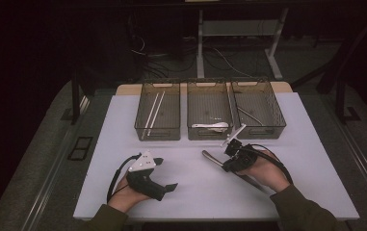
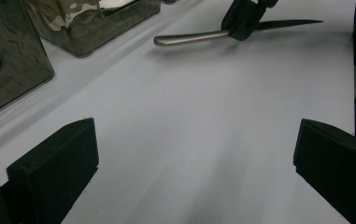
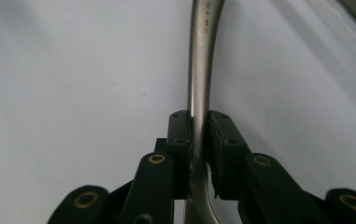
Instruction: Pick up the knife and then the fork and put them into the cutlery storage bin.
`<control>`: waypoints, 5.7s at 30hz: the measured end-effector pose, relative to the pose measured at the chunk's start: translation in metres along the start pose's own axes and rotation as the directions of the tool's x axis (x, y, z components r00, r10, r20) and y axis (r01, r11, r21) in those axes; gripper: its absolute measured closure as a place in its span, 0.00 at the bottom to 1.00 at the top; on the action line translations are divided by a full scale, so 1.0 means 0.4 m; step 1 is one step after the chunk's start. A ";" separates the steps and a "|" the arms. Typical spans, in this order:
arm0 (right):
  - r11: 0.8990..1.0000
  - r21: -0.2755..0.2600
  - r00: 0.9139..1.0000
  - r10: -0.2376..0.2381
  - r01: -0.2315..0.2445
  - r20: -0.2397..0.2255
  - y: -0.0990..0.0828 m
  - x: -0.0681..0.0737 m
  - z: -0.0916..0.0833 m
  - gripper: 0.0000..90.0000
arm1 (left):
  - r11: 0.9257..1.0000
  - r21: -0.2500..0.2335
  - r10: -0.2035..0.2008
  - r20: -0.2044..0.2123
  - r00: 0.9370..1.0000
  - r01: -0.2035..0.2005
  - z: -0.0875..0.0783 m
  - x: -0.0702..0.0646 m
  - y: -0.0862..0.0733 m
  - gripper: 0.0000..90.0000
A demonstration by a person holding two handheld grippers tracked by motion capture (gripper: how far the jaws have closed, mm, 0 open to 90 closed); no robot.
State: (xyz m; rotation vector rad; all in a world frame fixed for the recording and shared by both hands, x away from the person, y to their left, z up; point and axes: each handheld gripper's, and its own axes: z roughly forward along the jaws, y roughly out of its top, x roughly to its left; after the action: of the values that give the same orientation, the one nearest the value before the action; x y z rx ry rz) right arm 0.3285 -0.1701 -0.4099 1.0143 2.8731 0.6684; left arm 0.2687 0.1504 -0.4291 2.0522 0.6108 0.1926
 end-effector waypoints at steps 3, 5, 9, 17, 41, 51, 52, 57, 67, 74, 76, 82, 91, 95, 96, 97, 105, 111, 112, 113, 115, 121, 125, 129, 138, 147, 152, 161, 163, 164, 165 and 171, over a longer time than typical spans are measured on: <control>0.999 -0.037 1.000 0.017 -0.018 -0.011 -0.010 -0.014 -0.015 0.88 | 1.000 0.001 0.000 -0.001 1.000 0.000 0.000 0.000 0.000 0.00; 0.998 -0.063 1.000 0.026 -0.026 -0.010 -0.016 -0.022 -0.026 0.88 | 1.000 0.000 0.000 -0.001 1.000 0.000 0.000 0.000 0.000 0.00; 0.992 -0.117 0.998 0.052 -0.055 -0.022 -0.030 -0.041 -0.053 0.88 | 1.000 -0.001 0.000 -0.002 1.000 0.000 -0.001 0.000 0.000 0.00; 0.968 -0.234 0.996 0.087 -0.092 -0.032 -0.062 -0.072 -0.115 0.88 | 1.000 -0.002 0.001 -0.003 1.000 -0.001 -0.001 0.000 0.001 0.00; 0.854 -0.495 0.983 0.184 -0.163 -0.005 -0.107 -0.138 -0.215 0.88 | 1.000 0.001 -0.001 -0.003 1.000 0.001 0.000 0.003 -0.002 0.00; 0.838 -0.522 0.976 0.215 -0.160 0.046 -0.095 -0.178 -0.240 0.88 | 1.000 0.004 -0.002 -0.003 1.000 0.002 0.002 0.004 -0.003 0.00; 0.834 -0.529 0.974 0.220 -0.160 0.053 -0.093 -0.183 -0.243 0.88 | 1.000 0.005 -0.002 -0.004 1.000 0.002 0.001 0.005 -0.003 0.00; 0.820 -0.547 0.967 0.246 -0.168 0.072 -0.078 -0.216 -0.262 0.88 | 1.000 0.002 0.000 -0.006 1.000 0.000 0.001 0.007 -0.005 0.00; 0.815 -0.554 0.955 0.274 -0.168 0.114 -0.021 -0.272 -0.291 0.88 | 1.000 -0.001 -0.002 -0.007 1.000 0.002 -0.002 0.009 -0.005 0.00; 0.810 -0.564 0.946 0.289 -0.161 0.144 0.025 -0.312 -0.304 0.88 | 1.000 -0.007 -0.002 -0.002 1.000 0.002 -0.004 0.011 -0.004 0.00; 0.809 -0.568 0.943 0.291 -0.152 0.162 0.038 -0.322 -0.308 0.88 | 1.000 -0.007 -0.003 -0.001 1.000 0.002 -0.004 0.011 -0.004 0.00; 0.793 -0.594 0.934 0.304 -0.138 0.189 0.073 -0.357 -0.312 0.88 | 1.000 -0.007 -0.004 0.002 1.000 0.004 -0.003 0.011 -0.004 0.00; 0.792 -0.590 0.916 0.340 -0.157 0.213 0.101 -0.416 -0.280 0.88 | 1.000 -0.012 -0.009 0.006 1.000 0.009 -0.004 0.012 -0.005 0.00; 0.796 -0.582 0.907 0.356 -0.167 0.225 0.100 -0.442 -0.256 0.88 | 1.000 -0.015 -0.014 0.006 1.000 0.014 -0.005 0.013 -0.005 0.00; 0.794 -0.584 0.905 0.359 -0.168 0.228 0.099 -0.448 -0.251 0.88 | 1.000 -0.018 -0.014 0.006 1.000 0.014 -0.005 0.014 -0.005 0.00; 0.793 -0.586 0.903 0.361 -0.167 0.231 0.097 -0.454 -0.248 0.88 | 1.000 -0.020 -0.016 0.007 1.000 0.016 -0.005 0.014 -0.006 0.00; 0.798 -0.575 0.895 0.375 -0.180 0.240 0.093 -0.475 -0.215 0.88 | 0.999 -0.024 -0.022 0.006 1.000 0.022 -0.005 0.013 -0.006 0.00; 0.817 -0.552 0.898 0.356 -0.165 0.259 0.082 -0.480 -0.197 0.88 | 1.000 -0.017 -0.019 0.007 1.000 0.019 -0.004 0.014 -0.006 0.00; 0.822 -0.546 0.896 0.356 -0.164 0.266 0.081 -0.480 -0.194 0.88 | 1.000 -0.016 -0.018 0.007 1.000 0.018 -0.004 0.013 -0.006 0.00; 0.825 -0.543 0.897 0.348 -0.156 0.271 0.078 -0.482 -0.191 0.88 | 1.000 -0.016 -0.019 0.008 1.000 0.019 -0.004 0.013 -0.006 0.00; 0.827 -0.540 0.898 0.346 -0.156 0.271 0.073 -0.484 -0.186 0.88 | 1.000 -0.015 -0.020 0.007 1.000 0.020 -0.003 0.013 -0.006 0.00; 0.833 -0.523 0.897 0.357 -0.178 0.262 0.054 -0.497 -0.167 0.88 | 1.000 -0.016 -0.022 0.007 1.000 0.022 -0.003 0.014 -0.007 0.00; 0.844 -0.502 0.899 0.354 -0.188 0.258 0.045 -0.505 -0.152 0.88 | 1.000 -0.015 -0.025 0.007 1.000 0.025 -0.002 0.014 -0.008 0.00; 0.873 -0.451 0.900 0.337 -0.188 0.276 0.045 -0.508 -0.133 0.88 | 1.000 -0.016 -0.026 0.008 1.000 0.026 -0.002 0.014 -0.008 0.00; 0.864 -0.455 0.903 0.352 -0.214 0.244 0.056 -0.510 -0.145 1.00 | 1.000 -0.018 -0.023 0.010 1.000 0.024 -0.002 0.013 -0.007 0.00; 0.866 -0.440 0.910 0.357 -0.238 0.210 0.043 -0.511 -0.147 1.00 | 1.000 -0.015 -0.022 0.009 1.000 0.022 -0.002 0.012 -0.005 0.00; 0.845 -0.472 0.921 0.359 -0.251 0.154 0.033 -0.504 -0.167 0.89 | 1.000 -0.013 -0.018 0.007 1.000 0.018 -0.003 0.013 -0.005 0.00; 0.823 -0.505 0.934 0.347 -0.260 0.085 0.016 -0.481 -0.196 0.59 | 1.000 -0.013 -0.012 0.006 1.000 0.012 -0.004 0.016 -0.006 0.00; 0.820 -0.516 0.936 0.341 -0.247 0.093 0.010 -0.472 -0.200 0.52 | 1.000 -0.008 -0.009 0.007 1.000 0.009 -0.004 0.015 -0.005 0.00; 0.820 -0.519 0.935 0.340 -0.242 0.102 0.007 -0.466 -0.202 0.49 | 1.000 -0.009 -0.010 0.007 1.000 0.010 -0.004 0.015 -0.005 0.00; 0.820 -0.520 0.936 0.338 -0.240 0.101 0.005 -0.462 -0.204 0.47 | 1.000 -0.010 -0.011 0.008 1.000 0.011 -0.005 0.016 -0.005 0.00; 0.809 -0.543 0.944 0.319 -0.226 0.081 -0.014 -0.437 -0.216 0.37 | 1.000 -0.013 -0.014 0.008 1.000 0.014 -0.005 0.019 -0.004 0.00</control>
State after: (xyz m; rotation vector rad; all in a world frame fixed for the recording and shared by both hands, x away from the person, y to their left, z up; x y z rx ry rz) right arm 0.4491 -0.3133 -0.3544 1.3112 2.2055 1.2361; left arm 0.2738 0.1565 -0.4302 2.0350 0.6180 0.1800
